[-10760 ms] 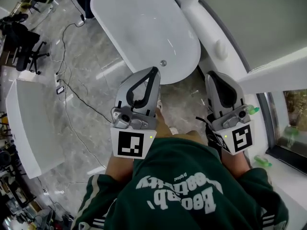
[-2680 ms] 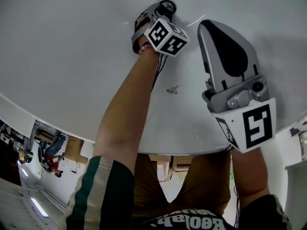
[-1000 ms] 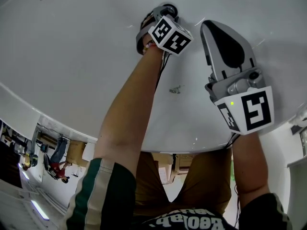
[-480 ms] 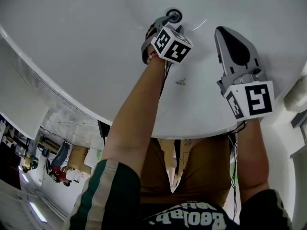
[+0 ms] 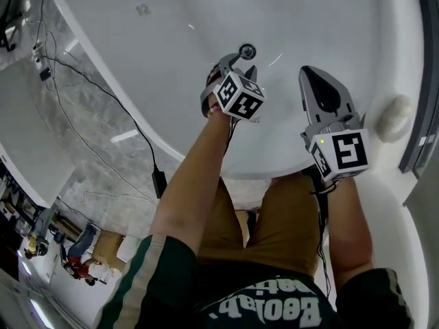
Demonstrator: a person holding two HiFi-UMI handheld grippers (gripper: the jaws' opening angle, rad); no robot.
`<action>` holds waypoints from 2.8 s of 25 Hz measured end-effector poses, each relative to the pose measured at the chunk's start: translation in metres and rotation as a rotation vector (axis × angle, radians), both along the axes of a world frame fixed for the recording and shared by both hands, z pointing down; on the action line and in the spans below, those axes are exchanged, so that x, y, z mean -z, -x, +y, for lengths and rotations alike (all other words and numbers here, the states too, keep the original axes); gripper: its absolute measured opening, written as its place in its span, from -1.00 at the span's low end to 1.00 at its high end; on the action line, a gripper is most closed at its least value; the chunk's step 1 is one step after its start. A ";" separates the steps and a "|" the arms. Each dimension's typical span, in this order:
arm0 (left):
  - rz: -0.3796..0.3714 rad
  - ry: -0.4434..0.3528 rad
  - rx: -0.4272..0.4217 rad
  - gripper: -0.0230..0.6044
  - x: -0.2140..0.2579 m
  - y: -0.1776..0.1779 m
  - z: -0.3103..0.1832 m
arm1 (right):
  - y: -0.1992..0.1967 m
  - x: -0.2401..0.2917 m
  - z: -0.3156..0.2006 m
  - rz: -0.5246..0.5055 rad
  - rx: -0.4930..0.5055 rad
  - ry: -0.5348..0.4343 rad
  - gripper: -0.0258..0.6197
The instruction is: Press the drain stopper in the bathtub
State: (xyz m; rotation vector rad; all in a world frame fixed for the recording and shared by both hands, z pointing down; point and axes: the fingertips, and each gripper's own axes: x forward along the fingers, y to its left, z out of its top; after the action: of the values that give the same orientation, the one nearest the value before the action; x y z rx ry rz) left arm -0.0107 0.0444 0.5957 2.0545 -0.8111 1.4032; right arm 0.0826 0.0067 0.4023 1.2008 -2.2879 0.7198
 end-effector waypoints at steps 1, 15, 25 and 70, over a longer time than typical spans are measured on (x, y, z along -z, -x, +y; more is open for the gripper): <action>-0.001 -0.012 -0.014 -0.29 0.014 0.000 -0.001 | -0.001 0.012 0.001 -0.001 -0.001 0.000 -0.88; 0.074 -0.155 -0.110 -0.29 0.249 0.012 0.013 | 0.028 0.213 0.046 -0.002 0.007 -0.059 -0.88; 0.161 -0.343 -0.190 -0.29 0.399 0.008 0.003 | 0.019 0.311 0.060 -0.005 -0.038 -0.161 -0.88; 0.672 -1.050 -0.065 -0.90 0.757 0.072 0.014 | 0.097 0.526 0.058 -0.084 0.228 -0.639 -0.88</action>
State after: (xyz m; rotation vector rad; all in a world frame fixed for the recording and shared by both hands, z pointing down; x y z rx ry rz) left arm -0.0830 0.0581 -0.1612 3.0387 -1.3044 0.1412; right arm -0.0146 0.0650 -0.1242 1.1361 -2.7707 -0.0643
